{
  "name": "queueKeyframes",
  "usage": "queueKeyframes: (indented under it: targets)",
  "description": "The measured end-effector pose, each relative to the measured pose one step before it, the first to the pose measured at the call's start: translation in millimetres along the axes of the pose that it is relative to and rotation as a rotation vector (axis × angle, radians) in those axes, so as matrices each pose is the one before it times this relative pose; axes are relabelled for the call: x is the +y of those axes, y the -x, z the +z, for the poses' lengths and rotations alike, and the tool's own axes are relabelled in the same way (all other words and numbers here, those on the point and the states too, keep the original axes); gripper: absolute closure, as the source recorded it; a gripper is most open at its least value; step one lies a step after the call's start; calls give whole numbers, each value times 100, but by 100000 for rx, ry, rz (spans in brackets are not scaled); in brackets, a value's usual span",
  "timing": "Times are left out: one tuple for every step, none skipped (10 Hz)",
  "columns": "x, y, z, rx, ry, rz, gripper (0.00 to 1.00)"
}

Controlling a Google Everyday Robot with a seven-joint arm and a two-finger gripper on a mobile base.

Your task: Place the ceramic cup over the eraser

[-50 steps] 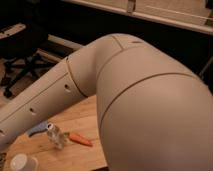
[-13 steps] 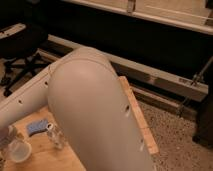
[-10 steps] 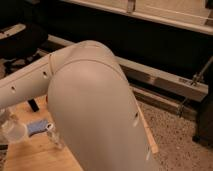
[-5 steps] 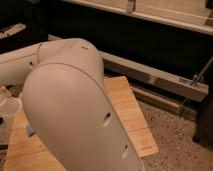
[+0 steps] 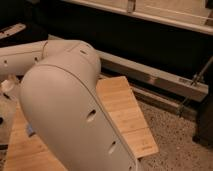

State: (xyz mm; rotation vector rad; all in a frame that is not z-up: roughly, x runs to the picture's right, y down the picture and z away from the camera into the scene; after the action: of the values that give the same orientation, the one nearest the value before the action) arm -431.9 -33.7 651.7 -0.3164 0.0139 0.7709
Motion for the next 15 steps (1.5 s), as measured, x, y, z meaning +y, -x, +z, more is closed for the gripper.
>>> queueKeyframes:
  targets:
    - [-717, 146, 716, 278, 1316, 3709, 100]
    - [-493, 161, 632, 186, 1815, 3344, 100]
    - [-347, 305, 710, 259, 2483, 3531, 100]
    - [222, 234, 596, 734, 2185, 1873, 100]
    - [366, 293, 584, 999, 1846, 1340, 100]
    - [229, 212, 466, 1269, 775, 771, 100]
    - [-6, 161, 418, 1669, -102, 575, 100]
    - [-146, 121, 380, 1533, -699, 269, 100]
    - [-140, 61, 408, 1714, -910, 191, 100]
    - [-355, 62, 417, 1514, -1156, 532, 100]
    - [-417, 74, 241, 703, -1206, 547, 100]
    - [-239, 97, 170, 303, -848, 333, 100]
    - [47, 312, 183, -291, -327, 379, 100]
    - [258, 332, 195, -237, 35, 256, 100]
    - [134, 386, 165, -221, 420, 467, 100]
